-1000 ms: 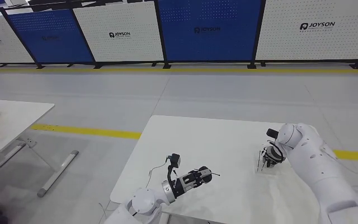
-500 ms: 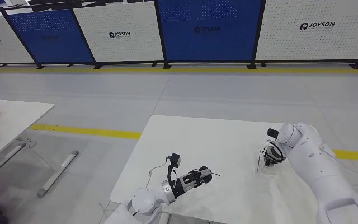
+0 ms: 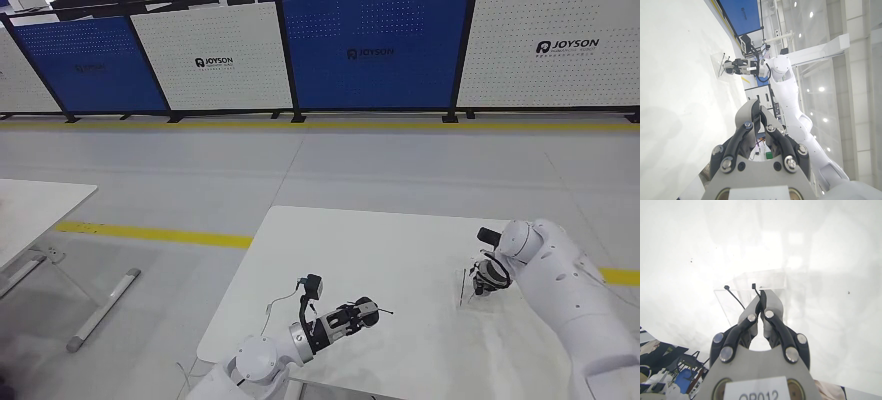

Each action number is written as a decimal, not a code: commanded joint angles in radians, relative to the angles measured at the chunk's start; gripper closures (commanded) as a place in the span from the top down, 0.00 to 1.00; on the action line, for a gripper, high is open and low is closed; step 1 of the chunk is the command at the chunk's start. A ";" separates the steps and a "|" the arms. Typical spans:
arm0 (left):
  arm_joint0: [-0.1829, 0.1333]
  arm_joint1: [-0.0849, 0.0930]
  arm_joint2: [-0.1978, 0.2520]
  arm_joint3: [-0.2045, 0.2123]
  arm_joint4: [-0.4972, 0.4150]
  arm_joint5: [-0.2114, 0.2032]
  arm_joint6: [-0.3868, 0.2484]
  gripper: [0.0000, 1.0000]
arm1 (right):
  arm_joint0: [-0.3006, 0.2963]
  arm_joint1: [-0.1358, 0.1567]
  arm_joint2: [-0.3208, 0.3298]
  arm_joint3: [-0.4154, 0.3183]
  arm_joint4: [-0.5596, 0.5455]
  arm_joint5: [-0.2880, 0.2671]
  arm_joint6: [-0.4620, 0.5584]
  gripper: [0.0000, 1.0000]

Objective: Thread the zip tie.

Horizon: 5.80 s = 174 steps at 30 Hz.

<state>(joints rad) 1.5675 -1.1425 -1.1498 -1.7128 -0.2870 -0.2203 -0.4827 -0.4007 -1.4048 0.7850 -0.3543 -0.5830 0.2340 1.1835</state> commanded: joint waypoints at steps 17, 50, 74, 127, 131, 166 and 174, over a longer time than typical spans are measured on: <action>0.000 0.000 0.000 0.000 0.000 0.000 0.000 0.00 | -0.162 0.105 0.104 -0.350 -0.091 0.091 0.003 0.00; 0.000 0.000 0.000 0.000 0.000 0.000 0.000 0.00 | -0.410 0.195 0.325 -0.755 -0.174 0.106 -0.004 0.00; 0.000 0.000 0.000 0.000 0.000 0.000 0.000 0.00 | -0.669 0.245 0.530 -1.104 -0.138 0.078 -0.200 0.00; 0.000 0.000 0.000 0.000 0.000 0.000 0.000 0.00 | -1.112 0.246 0.562 -1.587 -0.047 0.040 -0.608 0.00; 0.000 0.000 0.000 0.000 0.000 0.000 0.000 0.00 | -1.112 0.246 0.562 -1.587 -0.047 0.040 -0.608 0.00; 0.000 0.000 0.000 0.000 0.000 0.000 0.000 0.00 | -1.293 0.244 0.590 -1.576 0.103 -0.248 -0.814 0.00; -0.001 0.000 0.000 0.000 0.000 0.001 0.003 0.00 | -1.295 0.235 0.569 -1.582 0.167 -0.277 -0.892 0.00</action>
<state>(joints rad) 1.5675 -1.1425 -1.1498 -1.7128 -0.2870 -0.2203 -0.4827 -1.6912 -1.1665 1.3604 -1.9311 -0.4409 -0.0302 0.3340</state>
